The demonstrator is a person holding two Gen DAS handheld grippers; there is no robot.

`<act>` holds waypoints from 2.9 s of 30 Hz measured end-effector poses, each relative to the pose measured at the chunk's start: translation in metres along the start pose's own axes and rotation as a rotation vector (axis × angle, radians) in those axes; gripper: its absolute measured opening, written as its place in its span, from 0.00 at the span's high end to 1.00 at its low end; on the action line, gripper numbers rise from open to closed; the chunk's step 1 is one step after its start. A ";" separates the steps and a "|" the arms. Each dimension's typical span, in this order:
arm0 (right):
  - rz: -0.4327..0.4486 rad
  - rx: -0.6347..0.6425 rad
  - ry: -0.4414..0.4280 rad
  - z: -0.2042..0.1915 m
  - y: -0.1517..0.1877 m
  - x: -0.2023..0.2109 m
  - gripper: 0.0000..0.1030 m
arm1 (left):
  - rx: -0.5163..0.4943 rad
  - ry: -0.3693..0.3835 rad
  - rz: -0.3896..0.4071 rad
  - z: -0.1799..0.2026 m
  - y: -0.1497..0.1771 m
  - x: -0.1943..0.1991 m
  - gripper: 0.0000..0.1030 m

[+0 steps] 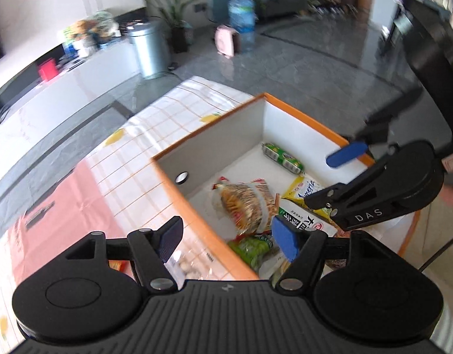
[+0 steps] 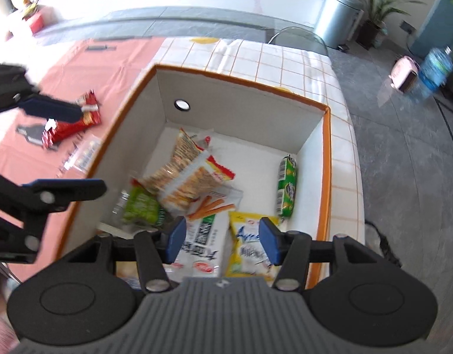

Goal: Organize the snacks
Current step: 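Move both tools back over the red bag and egg pack, then grasp the red chip bag with the left gripper while the right gripper grasps the white quail-egg pack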

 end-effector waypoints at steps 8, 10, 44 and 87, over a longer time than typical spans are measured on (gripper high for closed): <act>0.200 -0.151 -0.037 -0.060 0.013 0.039 0.49 | 0.185 -0.073 0.113 -0.050 0.035 0.060 0.20; 0.233 -0.171 -0.041 -0.079 0.012 0.044 0.49 | 0.219 -0.104 0.135 -0.062 0.043 0.073 0.20; 0.227 -0.611 -0.052 -0.204 -0.006 -0.055 0.40 | 0.259 -0.125 0.065 -0.190 0.102 0.039 0.17; 0.168 -0.353 0.139 -0.177 -0.105 -0.166 0.31 | 0.153 -0.076 -0.068 -0.227 0.073 -0.090 0.12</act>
Point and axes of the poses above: each gripper's, at about its wrist camera, not at the fingertips, and x roughly against the way its jaws point, z to its right, y to its underside, the point moved 2 cm from there along -x, roughly the way its jaws point, and after that the axes turned 13 degrees about x, right-handed, at the moved point
